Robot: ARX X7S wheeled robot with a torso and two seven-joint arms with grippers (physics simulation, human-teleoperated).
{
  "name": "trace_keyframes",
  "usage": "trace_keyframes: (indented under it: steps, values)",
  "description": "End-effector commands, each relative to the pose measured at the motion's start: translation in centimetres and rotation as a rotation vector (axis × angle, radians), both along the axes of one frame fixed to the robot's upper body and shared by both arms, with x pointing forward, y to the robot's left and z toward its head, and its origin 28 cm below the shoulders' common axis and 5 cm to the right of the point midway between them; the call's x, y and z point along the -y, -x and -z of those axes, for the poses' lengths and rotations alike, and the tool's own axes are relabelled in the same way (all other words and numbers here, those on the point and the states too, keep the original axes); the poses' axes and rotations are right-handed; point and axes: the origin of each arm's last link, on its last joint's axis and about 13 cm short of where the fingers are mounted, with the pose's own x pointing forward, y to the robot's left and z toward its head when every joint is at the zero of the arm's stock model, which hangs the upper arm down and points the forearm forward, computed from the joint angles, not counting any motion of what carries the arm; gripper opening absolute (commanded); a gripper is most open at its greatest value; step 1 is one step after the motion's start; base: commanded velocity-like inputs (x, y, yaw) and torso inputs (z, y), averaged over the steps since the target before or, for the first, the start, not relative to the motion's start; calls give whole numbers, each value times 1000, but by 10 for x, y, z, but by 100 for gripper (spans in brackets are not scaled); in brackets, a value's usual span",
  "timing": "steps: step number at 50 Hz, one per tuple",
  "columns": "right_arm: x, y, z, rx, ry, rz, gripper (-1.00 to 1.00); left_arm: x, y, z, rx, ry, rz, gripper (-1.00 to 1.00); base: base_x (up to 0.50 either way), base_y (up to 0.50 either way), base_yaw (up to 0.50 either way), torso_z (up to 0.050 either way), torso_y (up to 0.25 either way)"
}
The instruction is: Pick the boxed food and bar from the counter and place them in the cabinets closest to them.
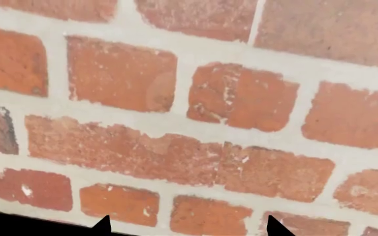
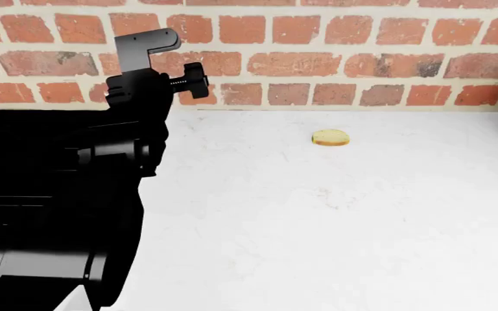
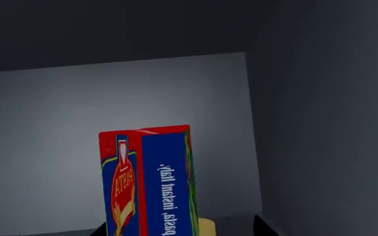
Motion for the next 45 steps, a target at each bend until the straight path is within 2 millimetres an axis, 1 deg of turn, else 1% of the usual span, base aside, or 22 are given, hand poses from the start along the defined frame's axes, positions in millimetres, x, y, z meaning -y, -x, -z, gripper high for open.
trace_keyframes:
  steps: [1, 12, 19, 26, 45]
  values:
    - [-6, -5, 21, -11, 37, -48, 100, 0, 0, -1, 2, -4, 0, 100, 0, 0, 0, 0, 0]
    - [-13, 13, 13, 68, 104, -11, 100, 0, 0, 0, 1, -4, -1, 100, 0, 0, 0, 0, 0]
    - [-18, 23, 9, 108, 128, -19, 100, 0, 0, 0, 1, -4, -2, 100, 0, 0, 0, 0, 0]
    - [-20, 30, 7, 126, 156, -3, 100, 0, 0, 0, 1, -3, -1, 100, 0, 0, 0, 0, 0]
    - [-13, 43, 0, 148, 176, 54, 100, 0, 0, 0, -1, -7, -2, 100, 0, 0, 0, 0, 0]
